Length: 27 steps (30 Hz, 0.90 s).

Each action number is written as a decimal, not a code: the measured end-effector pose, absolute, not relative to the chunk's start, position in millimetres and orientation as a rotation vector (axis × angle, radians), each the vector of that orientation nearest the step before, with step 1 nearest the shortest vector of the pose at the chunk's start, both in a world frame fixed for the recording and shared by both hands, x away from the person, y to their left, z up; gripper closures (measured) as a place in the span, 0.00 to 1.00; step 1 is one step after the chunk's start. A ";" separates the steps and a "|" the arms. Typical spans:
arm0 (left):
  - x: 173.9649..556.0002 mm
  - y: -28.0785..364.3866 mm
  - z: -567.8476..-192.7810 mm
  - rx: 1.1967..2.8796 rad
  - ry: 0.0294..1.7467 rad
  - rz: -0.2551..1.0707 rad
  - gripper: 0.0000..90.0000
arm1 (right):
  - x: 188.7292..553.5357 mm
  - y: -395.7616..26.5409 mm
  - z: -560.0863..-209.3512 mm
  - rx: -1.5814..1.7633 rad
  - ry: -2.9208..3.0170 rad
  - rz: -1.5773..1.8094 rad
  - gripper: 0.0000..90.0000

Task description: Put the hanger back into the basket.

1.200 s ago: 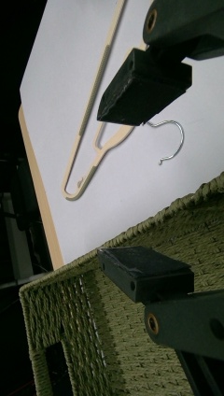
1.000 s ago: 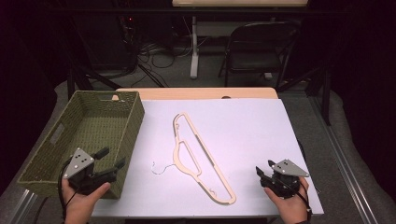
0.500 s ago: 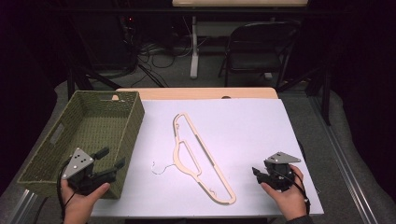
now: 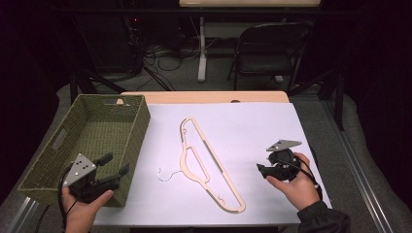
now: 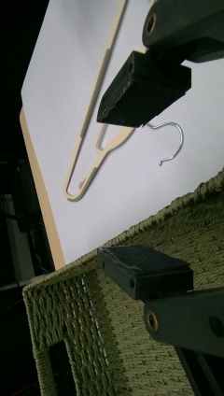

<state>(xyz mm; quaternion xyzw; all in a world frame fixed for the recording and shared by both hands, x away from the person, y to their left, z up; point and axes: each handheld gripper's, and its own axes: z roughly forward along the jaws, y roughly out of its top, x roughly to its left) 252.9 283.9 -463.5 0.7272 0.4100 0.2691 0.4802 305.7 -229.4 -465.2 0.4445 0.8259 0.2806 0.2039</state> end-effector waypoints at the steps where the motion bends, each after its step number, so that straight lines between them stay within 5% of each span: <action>1: 253.0 284.3 -463.5 1.774 1.002 0.655 0.33 | 307.6 -227.6 -463.1 1.232 2.322 0.772 0.48; 27: 253.8 286.5 -464.1 1.769 1.012 0.657 0.33 | 352.2 -170.0 -429.0 1.304 2.588 0.381 0.52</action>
